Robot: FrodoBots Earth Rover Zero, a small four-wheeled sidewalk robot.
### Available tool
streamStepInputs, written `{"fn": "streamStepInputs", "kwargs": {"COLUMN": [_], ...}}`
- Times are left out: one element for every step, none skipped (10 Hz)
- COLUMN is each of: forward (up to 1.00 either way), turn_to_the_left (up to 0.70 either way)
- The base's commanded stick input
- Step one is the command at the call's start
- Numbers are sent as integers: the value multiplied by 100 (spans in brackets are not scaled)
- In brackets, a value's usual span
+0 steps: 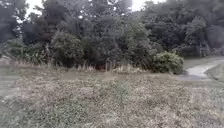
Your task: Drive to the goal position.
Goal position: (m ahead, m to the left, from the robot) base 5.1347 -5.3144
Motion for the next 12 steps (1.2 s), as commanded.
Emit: {"fn": "streamStepInputs", "kwargs": {"forward": [0,0,0,0,0,0,0,0,0,0,0,0], "turn_to_the_left": [-45,-45,-45,0,0,0,0,0,0,0,0,0]}}
